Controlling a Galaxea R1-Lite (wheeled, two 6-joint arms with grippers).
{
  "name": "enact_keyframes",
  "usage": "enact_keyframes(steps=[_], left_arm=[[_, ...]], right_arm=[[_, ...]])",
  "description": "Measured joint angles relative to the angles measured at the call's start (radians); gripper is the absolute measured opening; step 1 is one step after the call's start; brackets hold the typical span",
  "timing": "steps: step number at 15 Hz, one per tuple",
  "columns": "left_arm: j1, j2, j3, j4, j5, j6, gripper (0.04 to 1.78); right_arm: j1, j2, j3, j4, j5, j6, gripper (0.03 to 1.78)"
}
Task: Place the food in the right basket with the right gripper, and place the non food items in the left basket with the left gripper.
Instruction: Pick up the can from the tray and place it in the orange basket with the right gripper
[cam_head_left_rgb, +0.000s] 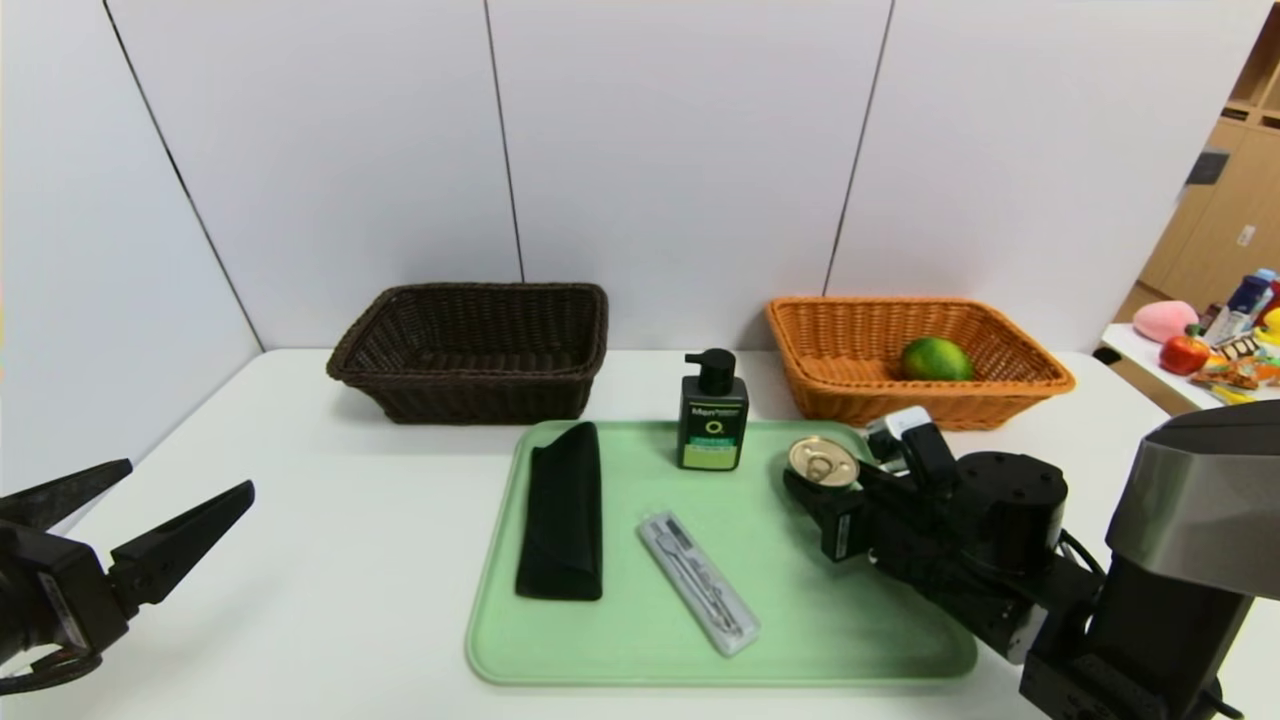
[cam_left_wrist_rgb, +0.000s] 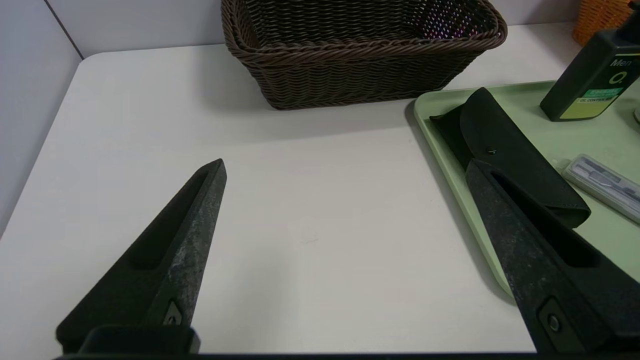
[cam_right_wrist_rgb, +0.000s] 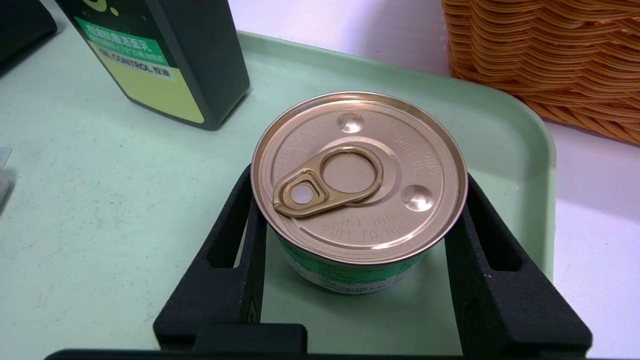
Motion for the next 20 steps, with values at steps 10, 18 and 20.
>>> enact_keyframes(steps=[10,18,20], left_arm=[[0.000,0.001,0.002,0.001,-0.001,-0.010,1.69],[0.000,0.000,0.005,0.004,0.000,-0.012,1.69],[0.000,0.000,0.008,0.001,0.000,-0.013,1.69]], right_arm=[[0.014,-0.346,0.100,0.011,0.013,-0.006,0.97],[-0.122,-0.574,-0.454,0.628,0.079,0.022,0.97],[-0.189,-0.546,-0.634,0.850,0.104,0.059,0.97]])
